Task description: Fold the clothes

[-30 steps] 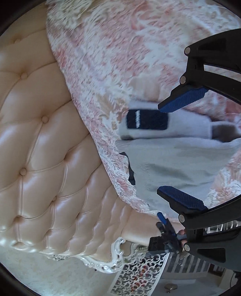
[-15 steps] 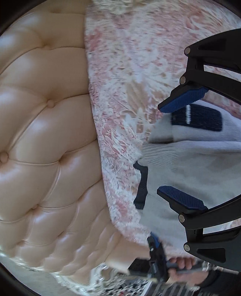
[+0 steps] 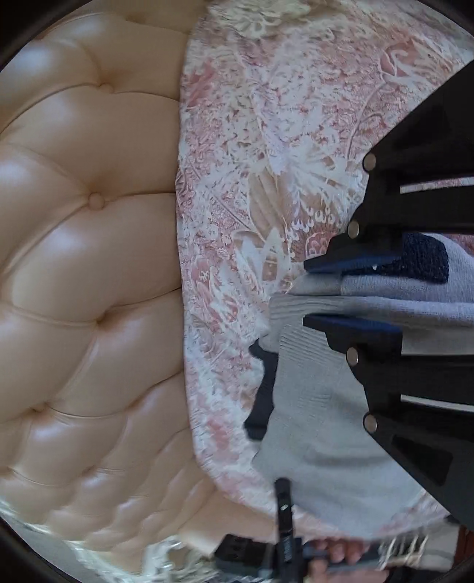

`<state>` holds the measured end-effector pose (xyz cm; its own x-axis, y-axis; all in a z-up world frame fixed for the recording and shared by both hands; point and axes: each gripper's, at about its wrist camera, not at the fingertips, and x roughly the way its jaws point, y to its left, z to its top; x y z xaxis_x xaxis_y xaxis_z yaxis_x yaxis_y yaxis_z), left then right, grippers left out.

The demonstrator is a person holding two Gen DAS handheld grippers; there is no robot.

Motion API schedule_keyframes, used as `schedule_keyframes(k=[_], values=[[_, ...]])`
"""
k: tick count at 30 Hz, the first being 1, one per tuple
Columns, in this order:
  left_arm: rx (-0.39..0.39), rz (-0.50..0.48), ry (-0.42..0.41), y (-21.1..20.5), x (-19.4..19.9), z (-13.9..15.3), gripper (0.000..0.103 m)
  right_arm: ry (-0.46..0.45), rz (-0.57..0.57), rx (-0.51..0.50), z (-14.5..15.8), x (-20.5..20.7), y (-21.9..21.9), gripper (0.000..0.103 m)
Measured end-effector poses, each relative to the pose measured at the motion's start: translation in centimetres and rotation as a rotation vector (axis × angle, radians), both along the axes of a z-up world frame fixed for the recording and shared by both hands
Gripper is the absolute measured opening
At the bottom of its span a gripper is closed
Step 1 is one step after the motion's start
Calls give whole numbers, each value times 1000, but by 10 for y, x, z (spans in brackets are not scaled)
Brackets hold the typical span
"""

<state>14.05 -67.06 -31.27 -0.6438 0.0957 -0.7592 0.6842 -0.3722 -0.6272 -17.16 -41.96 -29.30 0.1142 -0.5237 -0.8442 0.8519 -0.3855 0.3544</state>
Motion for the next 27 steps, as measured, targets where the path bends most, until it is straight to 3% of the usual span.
schedule_keyframes(k=[7,10,13,14,15,17,20,23,27], values=[[-47,36,10,-4,9,11,9,-9,-3,-55,14,2,-2,14],[-47,55,33,-3,19,12,11,-13,4,-35,6,3,-9,14],[-3,83,98,4,44,6,22,-42,-46,-25,-1,-3,-6,22],[12,92,120,6,52,3,44,-60,-63,-43,2,-4,-1,35],[26,101,141,8,61,1,66,-65,-73,-64,9,-5,6,59],[56,119,184,12,77,-3,73,-64,-57,-101,23,-4,20,82],[100,147,249,19,102,-9,73,-90,-37,-119,33,-5,47,82],[144,175,314,25,126,-16,72,-191,-64,-145,29,-10,72,82],[157,174,264,21,112,-21,72,-239,-117,-135,18,-13,91,82]])
